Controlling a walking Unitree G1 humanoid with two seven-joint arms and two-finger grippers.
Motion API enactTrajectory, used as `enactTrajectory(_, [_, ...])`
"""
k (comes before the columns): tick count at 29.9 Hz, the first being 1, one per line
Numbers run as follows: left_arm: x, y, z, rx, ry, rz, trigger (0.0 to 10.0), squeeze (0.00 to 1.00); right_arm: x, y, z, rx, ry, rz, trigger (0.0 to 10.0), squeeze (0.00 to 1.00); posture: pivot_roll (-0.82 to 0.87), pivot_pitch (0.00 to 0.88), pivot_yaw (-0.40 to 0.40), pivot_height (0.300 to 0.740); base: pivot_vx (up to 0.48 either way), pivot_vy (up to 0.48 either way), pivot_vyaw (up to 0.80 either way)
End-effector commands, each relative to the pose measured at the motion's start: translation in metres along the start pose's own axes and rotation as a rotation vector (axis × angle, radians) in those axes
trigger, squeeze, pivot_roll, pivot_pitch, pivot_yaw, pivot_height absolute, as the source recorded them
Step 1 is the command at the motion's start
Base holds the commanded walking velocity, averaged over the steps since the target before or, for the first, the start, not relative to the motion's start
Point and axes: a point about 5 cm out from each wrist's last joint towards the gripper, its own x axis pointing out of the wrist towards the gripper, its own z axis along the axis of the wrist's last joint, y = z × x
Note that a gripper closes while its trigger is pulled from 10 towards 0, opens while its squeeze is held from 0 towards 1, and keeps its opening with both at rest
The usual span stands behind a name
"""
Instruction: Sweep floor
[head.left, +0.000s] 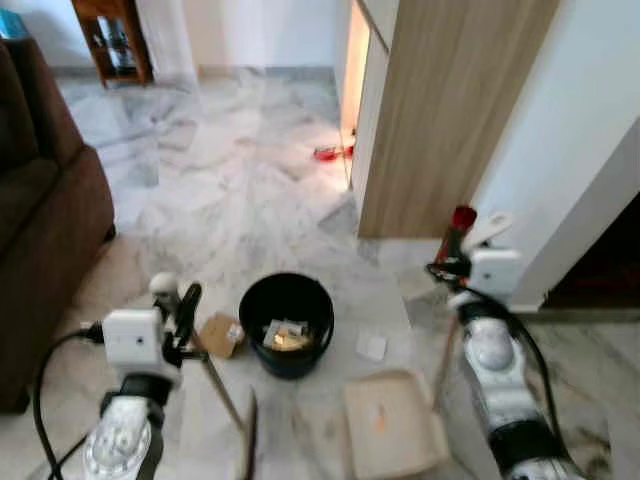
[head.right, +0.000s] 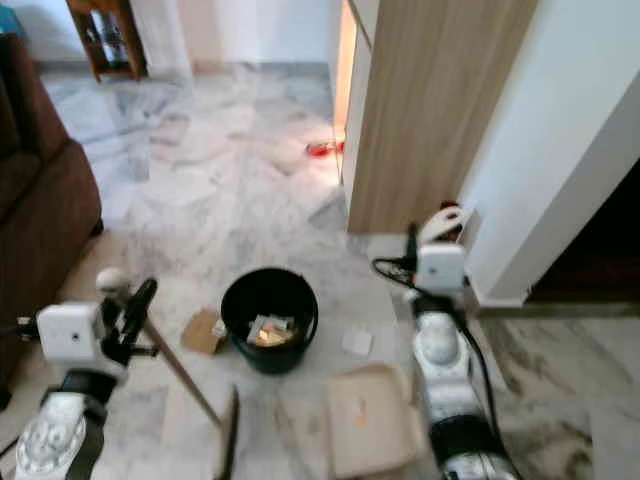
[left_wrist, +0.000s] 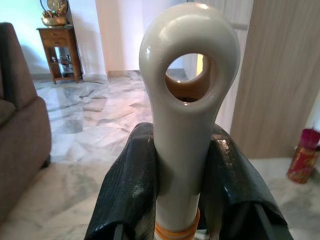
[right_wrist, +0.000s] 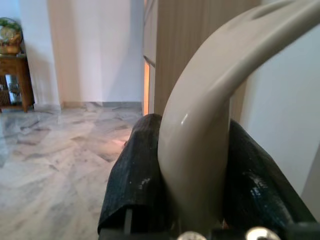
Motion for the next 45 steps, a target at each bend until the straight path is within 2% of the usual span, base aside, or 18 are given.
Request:
enactTrajectory(1, [0.0014, -0.0019, 0.0071, -0.003, -0.034, -0.009, 10.0, 0.00, 0.0033, -0.0083, 0.0046, -0.004, -0.020, -0.026, 10.0, 0.00, 0.16, 0.047, 0.013, 0.740, 0.000, 0.412, 0.00])
enactTrajectory(13, [0.0017, -0.0019, 0.0080, -0.003, -0.035, -0.010, 10.0, 0.00, 0.0037, -0.0084, 0.0028, 0.002, -0.007, -0.027, 10.0, 0.00, 0.16, 0.051, 0.014, 0.740, 0.000, 0.408, -0.78])
enactTrajectory(23, [0.0020, -0.0030, 0.0083, -0.006, -0.036, -0.013, 10.0, 0.00, 0.0040, -0.0089, 0.0025, 0.001, -0.004, -0.031, 10.0, 0.00, 0.16, 0.050, 0.013, 0.740, 0.000, 0.405, 0.00])
enactTrajectory(30, [0.0019, -0.0030, 0.0080, -0.007, -0.036, -0.014, 10.0, 0.00, 0.0045, -0.0088, 0.0026, 0.001, -0.006, -0.029, 10.0, 0.00, 0.16, 0.051, 0.012, 0.740, 0.000, 0.404, -0.69])
enactTrajectory(45, [0.0023, -0.0050, 0.0082, -0.015, -0.034, -0.032, 10.0, 0.00, 0.0047, -0.0113, 0.0026, -0.014, -0.008, -0.040, 10.0, 0.00, 0.16, 0.050, 0.017, 0.740, 0.000, 0.404, 0.00])
